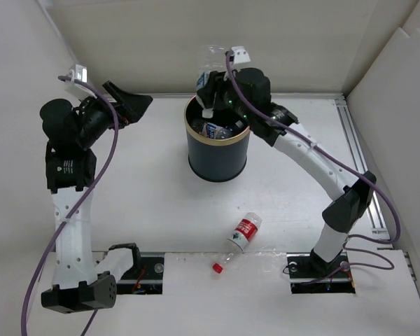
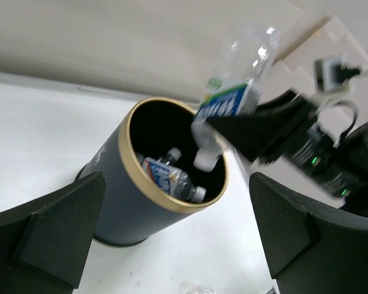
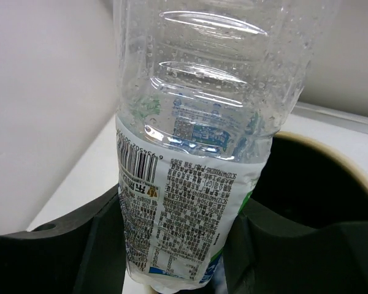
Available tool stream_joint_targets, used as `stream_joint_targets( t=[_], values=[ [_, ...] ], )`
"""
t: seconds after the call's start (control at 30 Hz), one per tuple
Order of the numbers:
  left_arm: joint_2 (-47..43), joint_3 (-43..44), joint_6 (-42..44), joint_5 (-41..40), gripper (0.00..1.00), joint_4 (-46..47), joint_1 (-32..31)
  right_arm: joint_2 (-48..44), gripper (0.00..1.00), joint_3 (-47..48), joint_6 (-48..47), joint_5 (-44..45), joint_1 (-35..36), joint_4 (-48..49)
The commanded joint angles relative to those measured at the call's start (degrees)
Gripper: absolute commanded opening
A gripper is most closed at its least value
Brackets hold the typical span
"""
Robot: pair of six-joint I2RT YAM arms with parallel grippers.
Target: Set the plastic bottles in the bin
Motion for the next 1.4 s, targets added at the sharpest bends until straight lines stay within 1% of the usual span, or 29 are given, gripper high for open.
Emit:
stream_joint_targets(
  t=[0.0, 0.03, 0.07, 0.1, 0.13, 0.23, 0.37, 0.43, 0.47, 0.53, 0.6, 0.63, 0.7, 0.73, 0.77, 0.83, 0.87, 0.9, 0.93, 0.97, 1.0, 1.07, 1.1, 1.13, 1.2, 1.27, 1.37],
  values=[
    [-1.5, -3.8, 6.5, 2.1, 1.00, -1.4, 0.0, -0.4, 0.04, 2.0, -1.2, 1.8, -2.9, -0.5],
    [-2.0, -4.7, 8.0, 3.7, 1.00, -1.9, 0.0, -0.4, 0.12, 2.0, -1.2, 1.8, -3.5, -1.1],
    [-2.5, -5.6, 10.7, 4.3, 1.00, -2.4, 0.0, 0.3, 0.29, 2.5, -1.8, 1.8, -4.2, -2.3],
    [-3.6, -7.3, 11.8, 4.3, 1.00, -3.7, 0.0, 0.3, 0.83, 2.5, -2.5, 2.9, -4.2, -2.8],
    [-4.2, -8.3, 12.8, 4.9, 1.00, -3.7, 0.0, 0.3, 0.89, 2.5, -2.5, 3.7, -4.2, -2.8],
    [-7.2, -13.1, 13.3, 4.9, 1.00, -2.5, -0.8, 0.3, 1.00, 1.2, -3.2, 4.9, -4.2, -3.4],
    [-8.6, -17.2, 12.8, 7.1, 1.00, -1.4, -0.8, -0.9, 1.00, -0.2, -3.2, 6.4, -4.2, -4.1],
    [-9.2, -18.8, 12.8, 8.9, 1.00, -0.8, -0.8, -2.9, 1.00, -3.0, -2.6, 6.9, -4.2, -4.1],
    [-10.1, -21.0, 12.1, 10.4, 1.00, -0.2, -0.8, -5.0, 1.00, -4.0, -2.6, 7.7, -4.2, -4.1],
    [-11.0, -23.2, 12.1, 11.1, 1.00, 0.3, -0.8, -7.5, 1.00, -6.8, -1.3, 9.0, -3.6, -4.1],
    [-13.0, -26.8, 11.5, 11.8, 1.00, 1.0, -0.8, -11.3, 1.00, -8.2, -0.8, 9.0, -3.0, -6.3],
    [-13.5, -27.9, 11.5, 12.4, 1.00, 1.5, -0.8, -12.5, 1.00, -8.2, 0.4, 10.4, -2.0, -10.2],
    [-15.0, -30.2, 11.5, 12.4, 1.00, 0.9, -0.8, -16.6, 1.00, -11.3, 3.2, 14.7, 0.0, -13.9],
    [-15.7, -31.0, 11.5, 12.4, 1.00, 0.2, -0.8, -18.0, 1.00, -12.7, 5.5, 20.8, 1.3, -16.2],
    [-16.5, -31.8, 11.5, 12.4, 1.00, 0.2, -0.8, -19.5, 1.00, -16.1, 12.7, 24.0, 4.1, -21.2],
    [-18.8, -33.8, 10.9, 9.7, 1.00, -0.4, -0.8, -24.2, 1.00, -20.9, 21.2, 27.8, 7.2, -25.3],
    [-19.3, -33.8, 10.9, 8.2, 1.00, -0.9, -0.8, -25.8, 1.00, -23.6, 28.8, 30.4, 10.7, -28.0],
    [-19.3, -34.5, 10.3, 6.2, 1.00, -1.5, -0.8, -28.5, 1.00, -28.8, 33.0, 31.4, 12.4, -29.5],
    [-20.0, -35.0, 10.2, 2.7, 1.00, -2.0, -0.8, -29.8, 1.00, -31.4, 36.6, 31.4, 14.0, -30.6],
    [-20.0, -35.0, 10.2, 0.9, 1.00, -2.0, -0.8, -30.7, 1.00, -33.9, 40.1, 31.4, 15.6, -31.4],
    [-20.0, -35.0, 10.2, -1.2, 1.00, -2.0, -0.8, -31.5, 1.00, -38.2, 46.4, 30.5, 18.7, -32.6],
    [-20.0, -35.6, 9.7, -4.1, 1.00, -2.0, -0.8, -32.1, 1.00, -41.7, 51.3, 30.7, 21.9, -33.1],
    [-19.4, -35.6, 9.7, -4.8, 1.00, -2.0, -0.8, -32.1, 1.00, -43.3, 56.1, 30.7, 24.5, -33.1],
    [-19.4, -36.2, 8.8, -5.5, 1.00, -2.0, -0.8, -32.1, 1.00, -46.0, 57.8, 30.1, 25.2, -33.1],
    [-18.2, -37.6, 7.4, -4.9, 1.00, 0.8, -0.8, -30.4, 1.00, -47.6, 60.6, 29.6, 26.2, -32.5],
    [-17.7, -39.1, 6.8, -3.3, 1.00, 3.1, -0.8, -28.6, 1.00, -48.6, 65.1, 31.3, 27.9, -32.5],
    [-17.7, -40.4, 6.8, -2.0, 1.00, 3.6, -0.8, -27.9, 1.00, -51.2, 68.1, 32.7, 27.9, -29.5]
  ],
)
